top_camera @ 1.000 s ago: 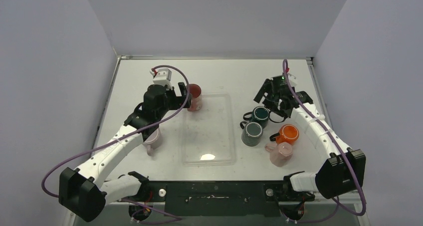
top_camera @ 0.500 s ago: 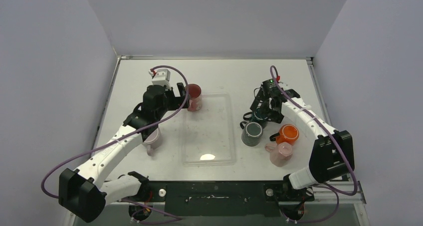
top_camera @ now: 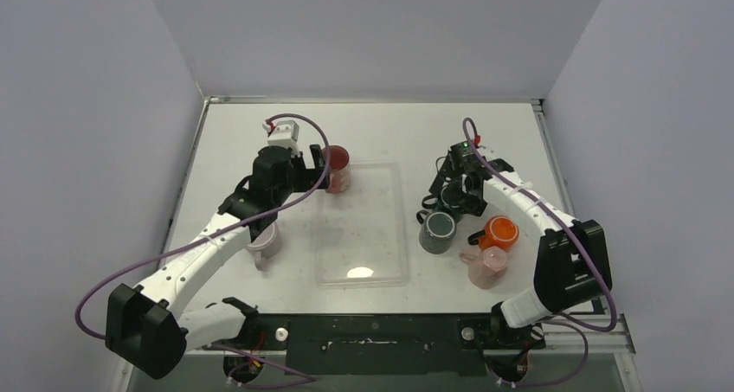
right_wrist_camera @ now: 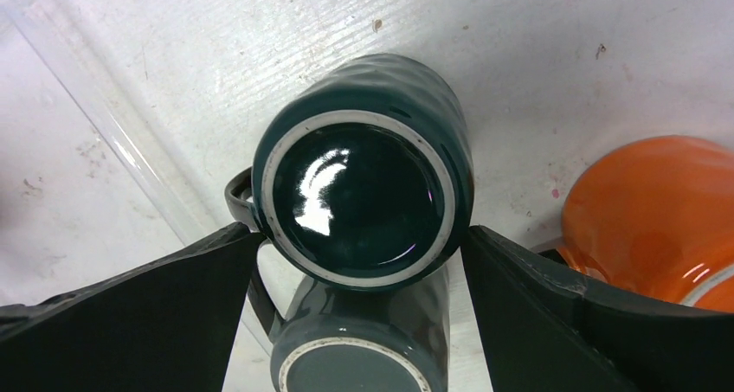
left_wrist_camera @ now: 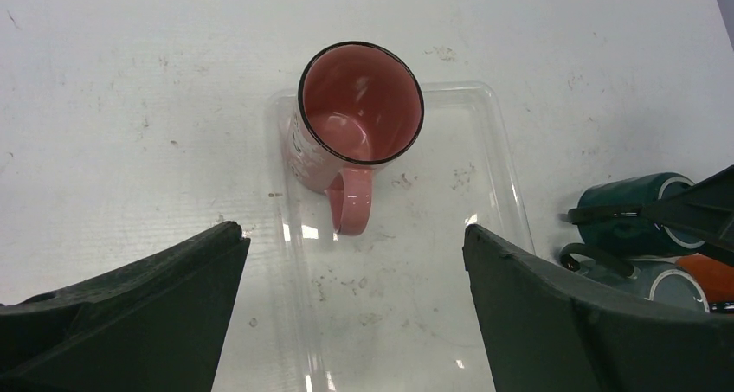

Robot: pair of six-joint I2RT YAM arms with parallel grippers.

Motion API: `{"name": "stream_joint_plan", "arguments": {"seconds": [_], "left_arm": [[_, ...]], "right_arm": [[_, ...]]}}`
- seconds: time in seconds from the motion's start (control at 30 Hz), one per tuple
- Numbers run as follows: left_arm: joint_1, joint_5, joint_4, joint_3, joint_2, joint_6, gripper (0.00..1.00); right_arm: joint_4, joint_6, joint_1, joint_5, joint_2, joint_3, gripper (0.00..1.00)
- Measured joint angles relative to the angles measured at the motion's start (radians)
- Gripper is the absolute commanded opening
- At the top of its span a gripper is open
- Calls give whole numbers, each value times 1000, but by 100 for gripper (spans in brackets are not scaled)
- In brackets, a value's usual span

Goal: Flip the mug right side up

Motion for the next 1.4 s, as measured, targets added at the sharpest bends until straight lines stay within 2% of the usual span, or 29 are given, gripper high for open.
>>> {"name": "stream_joint_plan", "arguments": {"seconds": [0.2,0.43,0.67,0.9,1.07,1.23,1.4], "left_arm": [[0,11,1,3,3,2,96],[0,13,1,3,3,5,96],[7,13,0,3,2,6,96],[15,13,0,3,0,11,96],[24,11,0,3,-9,14,96],[37,9,-3,2,-25,14,96],[47,10,-8,0,-56,14,96]], "right_arm": [[58,-47,-2,-10,31,0,83],[159,-172,-42,-67,79,0,80],[237,-275,-85,-91,122,27,81],[207,-289,-62,-73,128,56,90],[151,-172,40,-10,103,76,89],[105,43,148,68,63,78,87],[83,211,182,124,91,114,76]]}}
